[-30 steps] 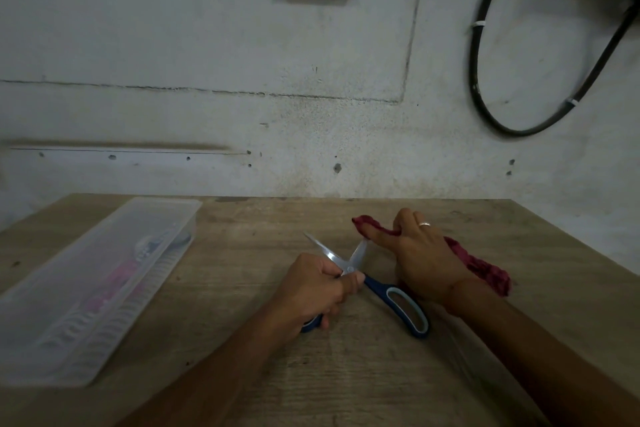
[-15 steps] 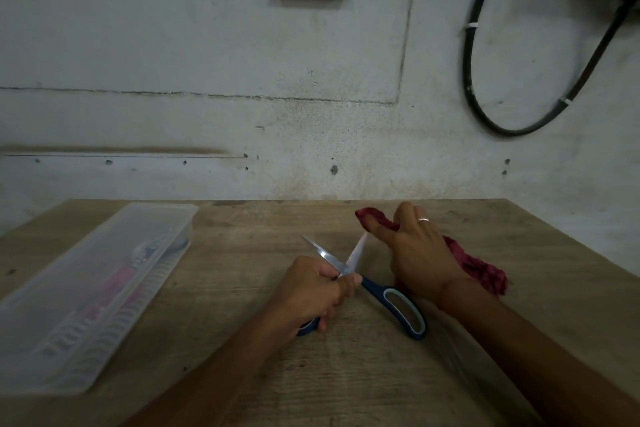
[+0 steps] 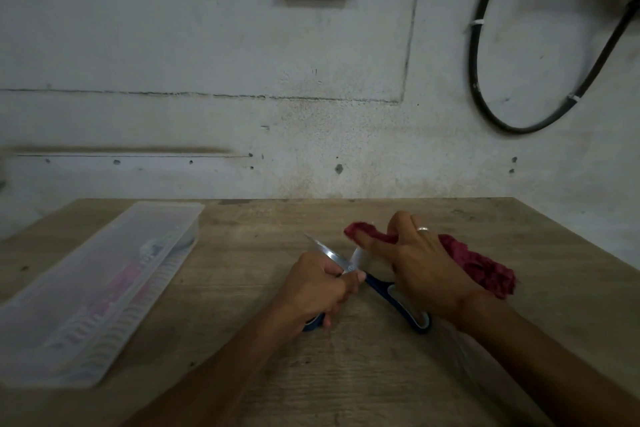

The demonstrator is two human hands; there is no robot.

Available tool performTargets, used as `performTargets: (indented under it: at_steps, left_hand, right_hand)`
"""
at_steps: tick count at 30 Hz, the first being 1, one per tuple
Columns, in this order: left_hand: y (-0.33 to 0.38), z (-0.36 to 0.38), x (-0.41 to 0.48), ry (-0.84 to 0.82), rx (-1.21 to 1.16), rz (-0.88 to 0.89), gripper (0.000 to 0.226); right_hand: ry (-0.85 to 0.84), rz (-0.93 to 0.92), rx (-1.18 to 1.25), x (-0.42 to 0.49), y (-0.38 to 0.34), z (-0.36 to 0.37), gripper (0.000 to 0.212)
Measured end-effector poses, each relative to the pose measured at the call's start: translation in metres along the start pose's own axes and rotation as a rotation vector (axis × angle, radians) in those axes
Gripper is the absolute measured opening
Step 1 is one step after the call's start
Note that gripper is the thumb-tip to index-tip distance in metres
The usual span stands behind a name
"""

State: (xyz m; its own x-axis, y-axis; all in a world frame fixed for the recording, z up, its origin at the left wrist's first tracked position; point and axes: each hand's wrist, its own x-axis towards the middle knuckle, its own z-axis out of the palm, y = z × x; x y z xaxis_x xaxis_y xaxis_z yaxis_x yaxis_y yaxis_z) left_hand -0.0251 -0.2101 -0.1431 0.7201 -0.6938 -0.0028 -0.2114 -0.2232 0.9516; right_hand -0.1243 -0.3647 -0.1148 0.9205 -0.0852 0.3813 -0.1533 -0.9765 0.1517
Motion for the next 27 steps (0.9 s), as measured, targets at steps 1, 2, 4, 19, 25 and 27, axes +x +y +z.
performTargets:
  at_steps: [1, 2, 4, 19, 25, 27]
  left_hand:
    - [-0.001, 0.000, 0.001, 0.003, -0.002, -0.001, 0.033]
    - [-0.002, 0.001, 0.002, 0.006, -0.003, -0.003, 0.033]
    - [-0.004, 0.000, 0.002, 0.002, 0.013, 0.004, 0.034]
    - [0.000, -0.001, -0.001, -0.008, 0.028, -0.010, 0.031]
    - [-0.001, -0.002, -0.002, -0.009, 0.006, 0.025, 0.028]
    - [-0.002, -0.002, -0.002, -0.003, 0.011, 0.020, 0.028]
  right_hand:
    - [-0.001, -0.059, -0.004, -0.006, -0.003, 0.001, 0.086]
    - [-0.004, -0.090, -0.026, -0.011, -0.004, 0.002, 0.085]
    - [-0.081, -0.032, -0.060, -0.008, -0.001, 0.003, 0.085]
    - [0.372, 0.606, 1.214, -0.015, 0.045, -0.017, 0.021]
    - [0.418, 0.706, 1.462, -0.018, 0.042, -0.020, 0.019]
    - [0.440, 0.705, 1.517, -0.018, 0.043, -0.023, 0.021]
